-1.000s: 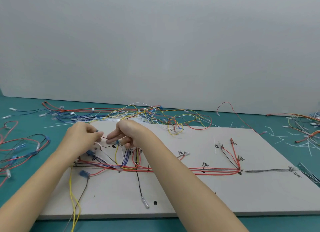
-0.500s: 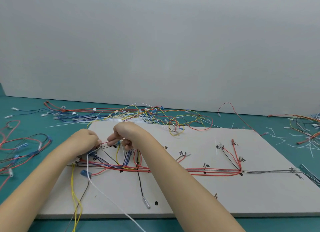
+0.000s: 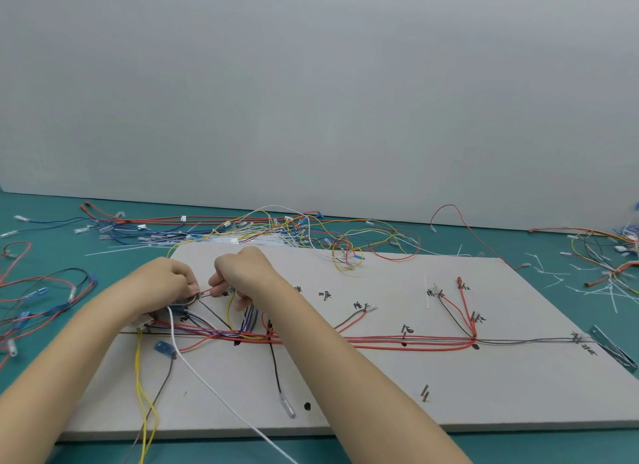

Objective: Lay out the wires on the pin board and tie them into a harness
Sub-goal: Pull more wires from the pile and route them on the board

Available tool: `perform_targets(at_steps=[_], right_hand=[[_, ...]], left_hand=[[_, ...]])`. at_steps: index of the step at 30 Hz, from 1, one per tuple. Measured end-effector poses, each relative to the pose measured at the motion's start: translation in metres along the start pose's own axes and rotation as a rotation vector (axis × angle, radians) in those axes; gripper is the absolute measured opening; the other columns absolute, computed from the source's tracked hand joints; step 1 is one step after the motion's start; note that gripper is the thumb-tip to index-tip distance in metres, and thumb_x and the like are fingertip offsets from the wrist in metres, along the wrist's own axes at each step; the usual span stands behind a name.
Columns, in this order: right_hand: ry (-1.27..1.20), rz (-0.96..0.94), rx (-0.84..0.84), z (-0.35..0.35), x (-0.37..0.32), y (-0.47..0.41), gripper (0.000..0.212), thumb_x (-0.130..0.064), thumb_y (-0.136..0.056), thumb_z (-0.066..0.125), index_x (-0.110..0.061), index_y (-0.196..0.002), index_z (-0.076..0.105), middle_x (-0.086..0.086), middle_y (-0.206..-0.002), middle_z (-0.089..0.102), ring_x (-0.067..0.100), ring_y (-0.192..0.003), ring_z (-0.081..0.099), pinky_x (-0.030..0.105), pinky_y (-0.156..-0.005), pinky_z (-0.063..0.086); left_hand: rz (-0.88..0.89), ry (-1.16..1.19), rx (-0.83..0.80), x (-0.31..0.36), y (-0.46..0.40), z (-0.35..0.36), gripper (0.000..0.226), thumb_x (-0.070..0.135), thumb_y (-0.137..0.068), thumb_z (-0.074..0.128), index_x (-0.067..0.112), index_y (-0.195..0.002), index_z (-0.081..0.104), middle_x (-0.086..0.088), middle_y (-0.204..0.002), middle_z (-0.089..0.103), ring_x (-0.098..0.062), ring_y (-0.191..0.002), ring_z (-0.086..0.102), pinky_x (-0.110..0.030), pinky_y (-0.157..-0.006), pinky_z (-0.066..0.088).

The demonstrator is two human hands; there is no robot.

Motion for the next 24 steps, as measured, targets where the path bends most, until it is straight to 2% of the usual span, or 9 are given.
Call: perform_targets(at_steps=[3,4,7,10,12,15,18,21,24], right_hand=[[0.075,-0.123,0.155,0.0,0.003,0.009,0.033,-0.018,-0.079,0.047,0.004,-0.09,0.069,0.016,-0.084,0.073,0.035,-0.068,0.064,0.04,-0.062,0.058],[0.136,-0.191,0.241,-0.003,0.002,0.014,0.029,-0.019,-0.078,0.048,0.002,-0.078,0.067,0.018,-0.079,0.071,0.037,-0.07,0.063,0.042,-0.066,0.057],[0.196,-0.327,0.36,-0.006,-0.001,0.029,0.031,-0.024,-0.079,0.051,-0.011,-0.051,0.044,0.008,-0.054,0.049,0.033,-0.059,0.042,0.033,-0.054,0.04],[0.312,-0.323,0.206,0.01,0.003,0.04,0.042,-0.04,-0.079,0.055,-0.014,-0.05,0.041,0.004,-0.05,0.04,0.028,-0.056,0.04,0.028,-0.049,0.03],[0.323,-0.296,0.106,0.018,0.009,0.046,0.042,-0.045,-0.075,0.057,-0.011,-0.052,0.05,0.004,-0.051,0.046,0.025,-0.055,0.044,0.028,-0.051,0.035],[0.176,-0.257,0.017,0.013,0.014,0.051,0.043,-0.048,-0.074,0.064,-0.005,-0.073,0.072,0.012,-0.068,0.068,0.018,-0.061,0.051,0.037,-0.064,0.049],[0.036,-0.206,-0.132,0.009,0.013,0.058,0.043,-0.054,-0.078,0.066,-0.013,-0.079,0.077,-0.003,-0.058,0.065,0.007,-0.055,0.048,0.028,-0.061,0.041],[-0.006,-0.218,-0.259,0.011,0.012,0.065,0.026,-0.035,-0.085,0.07,-0.009,-0.086,0.075,-0.004,-0.06,0.063,0.0,-0.048,0.048,0.016,-0.05,0.039],[-0.128,-0.216,-0.367,0.006,0.011,0.072,0.015,-0.014,-0.093,0.06,-0.008,-0.08,0.063,0.004,-0.063,0.063,0.004,-0.048,0.057,0.012,-0.046,0.042]], left_hand=[[0.001,0.027,-0.007,-0.001,-0.001,-0.002,0.022,0.004,-0.084,0.068,0.013,-0.066,0.073,-0.009,-0.079,0.071,-0.023,-0.075,0.057,-0.03,-0.073,0.043],[0.004,0.031,-0.012,-0.001,-0.001,-0.002,0.022,0.003,-0.084,0.067,0.013,-0.065,0.073,-0.009,-0.079,0.071,-0.023,-0.075,0.058,-0.03,-0.073,0.043],[0.008,0.05,-0.003,-0.001,-0.002,-0.002,0.025,0.0,-0.083,0.066,0.013,-0.062,0.072,-0.008,-0.074,0.069,-0.023,-0.074,0.056,-0.029,-0.069,0.041],[0.006,0.06,0.011,-0.001,-0.003,-0.003,0.035,-0.008,-0.08,0.055,0.014,-0.057,0.071,-0.01,-0.071,0.067,-0.025,-0.072,0.054,-0.028,-0.066,0.039],[-0.006,0.073,0.011,-0.002,-0.004,-0.003,0.041,-0.01,-0.079,0.054,0.016,-0.052,0.07,-0.013,-0.073,0.069,-0.027,-0.074,0.055,-0.03,-0.069,0.042],[-0.029,0.064,0.014,-0.002,-0.004,-0.002,0.039,-0.008,-0.077,0.058,0.016,-0.05,0.071,-0.012,-0.075,0.072,-0.028,-0.078,0.057,-0.033,-0.072,0.045],[-0.05,0.05,0.016,-0.001,-0.004,-0.002,0.039,-0.007,-0.078,0.055,0.016,-0.052,0.071,-0.01,-0.069,0.068,-0.027,-0.069,0.052,-0.029,-0.061,0.039],[-0.051,0.084,0.014,0.0,-0.003,-0.002,0.027,-0.005,-0.078,0.06,0.009,-0.06,0.073,-0.012,-0.065,0.066,-0.026,-0.065,0.051,-0.027,-0.059,0.037],[-0.04,0.105,0.019,-0.002,-0.002,-0.002,0.023,-0.005,-0.079,0.059,0.005,-0.065,0.074,-0.012,-0.059,0.061,-0.026,-0.061,0.047,-0.028,-0.059,0.036]])
Point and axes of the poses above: each hand's wrist, its own y-axis away from the middle knuckle, its own z-axis out of the palm, x = y × z, the point moved 4 cm from there along -y, towards the middle knuckle
